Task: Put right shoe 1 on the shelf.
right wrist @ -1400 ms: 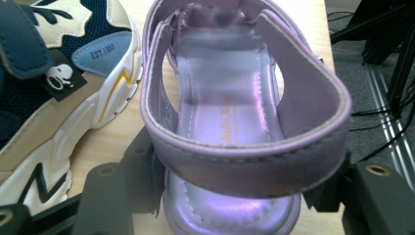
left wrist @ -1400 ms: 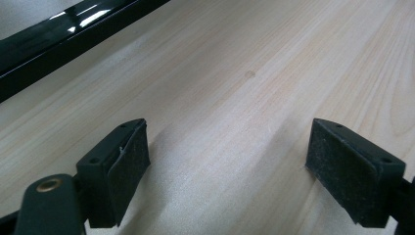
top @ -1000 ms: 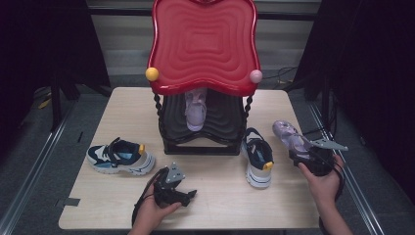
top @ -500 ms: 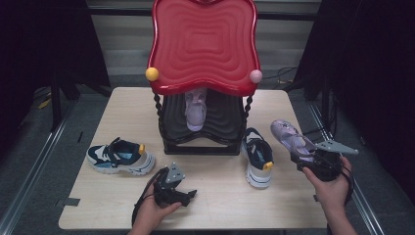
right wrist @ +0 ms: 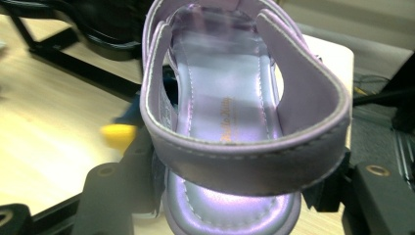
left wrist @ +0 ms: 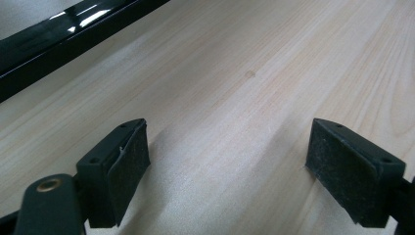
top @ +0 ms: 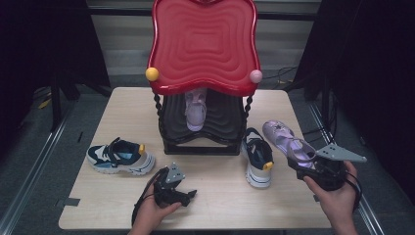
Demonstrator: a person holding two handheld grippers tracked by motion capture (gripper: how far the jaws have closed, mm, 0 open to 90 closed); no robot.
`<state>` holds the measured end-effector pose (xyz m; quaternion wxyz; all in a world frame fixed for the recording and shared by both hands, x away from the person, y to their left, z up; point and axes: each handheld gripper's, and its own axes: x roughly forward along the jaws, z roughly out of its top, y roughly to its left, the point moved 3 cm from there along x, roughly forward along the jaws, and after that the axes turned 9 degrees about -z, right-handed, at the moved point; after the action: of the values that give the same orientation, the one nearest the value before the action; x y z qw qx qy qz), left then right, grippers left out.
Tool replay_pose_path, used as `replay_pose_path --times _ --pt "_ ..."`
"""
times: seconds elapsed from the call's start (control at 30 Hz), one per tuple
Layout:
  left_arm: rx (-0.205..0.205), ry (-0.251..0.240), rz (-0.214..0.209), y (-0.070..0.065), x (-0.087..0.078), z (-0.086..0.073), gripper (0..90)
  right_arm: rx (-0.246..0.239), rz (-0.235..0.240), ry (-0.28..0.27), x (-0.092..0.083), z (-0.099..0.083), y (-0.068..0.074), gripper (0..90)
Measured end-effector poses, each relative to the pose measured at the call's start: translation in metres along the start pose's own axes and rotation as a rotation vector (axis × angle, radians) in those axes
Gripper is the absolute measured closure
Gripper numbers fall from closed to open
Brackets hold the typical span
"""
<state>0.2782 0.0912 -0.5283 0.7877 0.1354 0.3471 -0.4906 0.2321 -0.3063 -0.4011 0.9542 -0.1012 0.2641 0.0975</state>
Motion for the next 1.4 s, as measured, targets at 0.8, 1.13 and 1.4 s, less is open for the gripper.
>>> replay_pose_path --times 0.8,1.13,1.4 --pt "0.0 0.0 0.0 0.0 0.0 0.0 15.6 -0.093 0.173 -0.022 -0.001 0.004 0.084 37.0" --pt "0.001 0.001 0.0 0.0 0.0 0.0 15.6 -0.068 0.139 -0.051 0.014 0.017 0.104 37.0" --pt "0.0 0.002 0.001 0.0 0.0 0.0 15.6 -0.032 0.078 -0.07 0.028 0.025 0.119 37.0"
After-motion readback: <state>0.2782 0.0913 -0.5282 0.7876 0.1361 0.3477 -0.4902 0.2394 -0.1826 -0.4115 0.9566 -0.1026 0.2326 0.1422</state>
